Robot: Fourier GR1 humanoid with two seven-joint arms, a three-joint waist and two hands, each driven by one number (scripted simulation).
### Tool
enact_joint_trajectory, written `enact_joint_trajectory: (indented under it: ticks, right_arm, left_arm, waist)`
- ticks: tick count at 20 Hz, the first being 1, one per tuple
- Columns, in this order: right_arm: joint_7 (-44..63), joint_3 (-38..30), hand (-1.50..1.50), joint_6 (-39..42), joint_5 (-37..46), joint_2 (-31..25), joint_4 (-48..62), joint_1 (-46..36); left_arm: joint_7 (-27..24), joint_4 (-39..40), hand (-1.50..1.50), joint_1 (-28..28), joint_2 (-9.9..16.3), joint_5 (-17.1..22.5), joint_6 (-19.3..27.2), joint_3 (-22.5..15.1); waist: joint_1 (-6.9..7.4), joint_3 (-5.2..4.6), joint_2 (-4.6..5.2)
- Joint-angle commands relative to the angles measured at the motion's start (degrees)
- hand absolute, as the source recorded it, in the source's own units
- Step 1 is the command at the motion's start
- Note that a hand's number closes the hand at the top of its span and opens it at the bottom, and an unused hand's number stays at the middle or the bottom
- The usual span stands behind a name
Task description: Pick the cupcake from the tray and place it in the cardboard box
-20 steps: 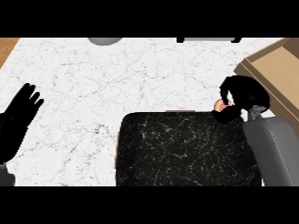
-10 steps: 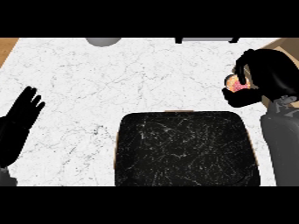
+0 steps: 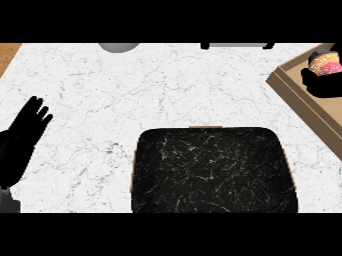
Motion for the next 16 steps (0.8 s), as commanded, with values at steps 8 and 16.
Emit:
enact_joint_trajectory:
  ticks: [8, 16]
  right_arm:
    - [-6.0, -8.0, 1.50, -3.1, -1.4, -13.1, 14.3, -3.9]
    - [-17.1, -10.1, 1.50, -16.5, -2.4, -16.6, 30.0, -3.2]
  left_arm:
    - [2.2, -0.9, 0.00, -1.8, 0.7, 0.8, -0.6, 0.8]
    - [1.1, -4.8, 0.00, 3.0, -1.1, -0.4, -0.9, -0.6]
  waist:
    - [0.55, 0.04, 0.23]
    - [1.03, 0.05, 0.27]
